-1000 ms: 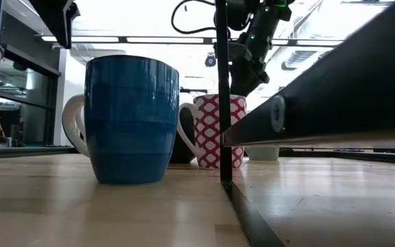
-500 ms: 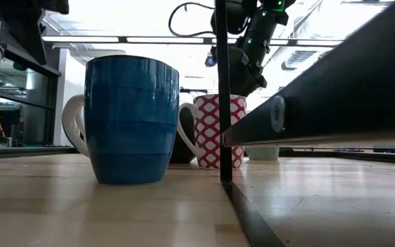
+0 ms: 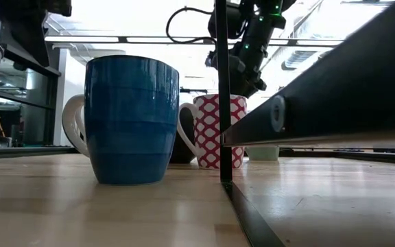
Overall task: Place coffee mugs
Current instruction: Put the orange patterned mug on the shelf
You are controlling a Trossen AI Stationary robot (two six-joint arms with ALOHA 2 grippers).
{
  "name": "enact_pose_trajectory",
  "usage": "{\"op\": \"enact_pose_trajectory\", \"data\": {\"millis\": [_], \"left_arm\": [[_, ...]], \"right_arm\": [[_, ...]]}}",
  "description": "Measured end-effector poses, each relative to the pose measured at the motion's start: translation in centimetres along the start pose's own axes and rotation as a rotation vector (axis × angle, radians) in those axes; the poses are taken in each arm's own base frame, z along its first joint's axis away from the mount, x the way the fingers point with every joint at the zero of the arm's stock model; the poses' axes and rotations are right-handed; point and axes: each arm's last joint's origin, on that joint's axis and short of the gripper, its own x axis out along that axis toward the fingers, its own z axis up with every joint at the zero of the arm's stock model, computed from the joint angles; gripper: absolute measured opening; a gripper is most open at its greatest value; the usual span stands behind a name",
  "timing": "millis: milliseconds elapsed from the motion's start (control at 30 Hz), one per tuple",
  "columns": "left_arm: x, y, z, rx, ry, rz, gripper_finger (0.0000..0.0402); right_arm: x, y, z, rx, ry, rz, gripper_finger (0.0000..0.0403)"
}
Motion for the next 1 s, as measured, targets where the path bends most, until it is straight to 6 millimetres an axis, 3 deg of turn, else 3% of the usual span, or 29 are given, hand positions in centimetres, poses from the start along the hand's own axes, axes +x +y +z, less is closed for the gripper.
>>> {"op": "enact_pose_trajectory", "data": {"millis": [467,1000], "left_arm": [[0.0,-0.2,0.2,-0.017,-0.017,-0.017,0.0145],[0.0,-0.5,0.6,-0.038,-0.062,-0.053,0.0145]], "right_arm": [[-0.5,0.1,-0.3,0.013,-0.005,-0.046,0.009],[1.8,0.5,-0.7,0.034,0.075,-0.05,0.009]]}}
